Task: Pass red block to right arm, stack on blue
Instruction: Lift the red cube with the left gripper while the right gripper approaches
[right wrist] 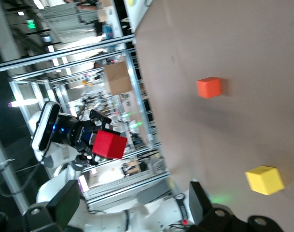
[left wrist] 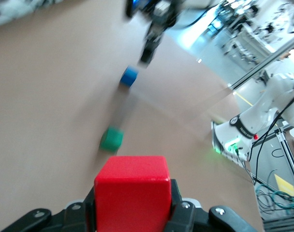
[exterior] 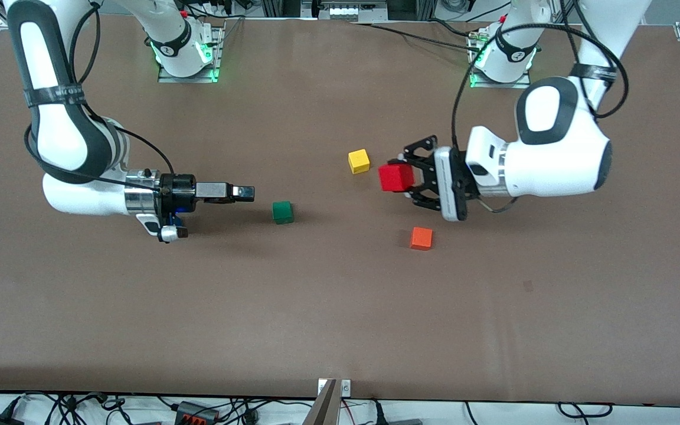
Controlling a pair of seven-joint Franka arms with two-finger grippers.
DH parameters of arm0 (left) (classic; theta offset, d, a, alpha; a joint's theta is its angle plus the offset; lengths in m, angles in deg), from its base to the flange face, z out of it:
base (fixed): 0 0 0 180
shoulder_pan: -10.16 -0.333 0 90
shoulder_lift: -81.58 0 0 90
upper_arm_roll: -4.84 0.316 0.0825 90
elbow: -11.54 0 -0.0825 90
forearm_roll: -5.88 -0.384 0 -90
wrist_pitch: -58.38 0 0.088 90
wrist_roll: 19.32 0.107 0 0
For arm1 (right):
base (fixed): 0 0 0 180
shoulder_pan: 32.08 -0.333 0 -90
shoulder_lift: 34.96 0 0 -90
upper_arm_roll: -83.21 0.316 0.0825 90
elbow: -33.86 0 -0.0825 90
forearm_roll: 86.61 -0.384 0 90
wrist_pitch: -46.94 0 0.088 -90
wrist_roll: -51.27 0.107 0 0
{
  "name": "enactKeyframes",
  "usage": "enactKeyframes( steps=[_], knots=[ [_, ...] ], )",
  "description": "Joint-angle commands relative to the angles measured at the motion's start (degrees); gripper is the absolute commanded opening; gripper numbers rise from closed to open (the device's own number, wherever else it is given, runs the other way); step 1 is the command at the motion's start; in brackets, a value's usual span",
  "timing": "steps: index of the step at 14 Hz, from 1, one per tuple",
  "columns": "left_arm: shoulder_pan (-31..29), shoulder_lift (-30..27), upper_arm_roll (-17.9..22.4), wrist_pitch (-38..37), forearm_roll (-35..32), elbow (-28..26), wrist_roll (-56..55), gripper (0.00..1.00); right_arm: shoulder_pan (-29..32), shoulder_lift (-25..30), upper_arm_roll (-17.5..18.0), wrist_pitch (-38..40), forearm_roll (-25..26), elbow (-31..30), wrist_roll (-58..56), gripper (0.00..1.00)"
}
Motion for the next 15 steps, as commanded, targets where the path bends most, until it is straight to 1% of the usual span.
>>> enactKeyframes(
  steps=[1,2,4,6,7,9,11,12,14,15],
  knots=[
    [1.4,2.1,-2.4,5.5,5.2,0.8,12.7,0.09,0.4,-1.9,0.1,4.1,-5.6,1.1,-1.8,1.00],
    [2.1,2.9,-2.8,7.4,8.3,0.9,17.4,0.09,0.4,-1.9,0.1,4.2,-6.0,1.1,-1.7,1.00],
    [5.0,4.1,-2.8,12.4,16.7,0.5,26.8,0.09,-0.1,-1.9,0.2,4.2,-7.7,1.1,-0.6,1.00],
    [7.1,5.6,-2.8,17.3,22.7,0.6,32.2,0.09,-0.2,-2.4,0.3,6.2,-8.0,1.0,2.0,1.00],
    [7.6,5.7,-2.8,18.8,25.0,0.8,33.2,0.09,-0.2,-2.4,0.3,6.7,-8.0,1.0,3.6,1.00],
    [9.9,6.3,-2.8,22.7,27.2,1.0,33.4,0.10,-0.9,-2.5,0.4,6.7,-8.2,1.0,4.5,1.00],
    [11.5,7.5,-2.8,25.6,29.1,1.0,34.3,0.10,-1.2,-3.8,0.4,6.8,-8.5,1.1,2.7,1.00],
    [12.3,8.1,-2.8,25.9,30.3,1.2,35.2,0.09,-1.3,-4.5,0.4,7.0,-9.7,1.1,1.0,1.00],
    [14.0,8.6,-2.8,27.9,34.7,3.4,38.3,0.09,-1.6,-6.4,0.4,11.6,-13.1,1.2,-1.8,1.00],
    [14.3,8.8,-2.8,28.1,36.9,3.5,39.8,0.09,-1.6,-7.3,0.4,12.8,-15.2,1.2,-2.5,1.00]
  ],
)
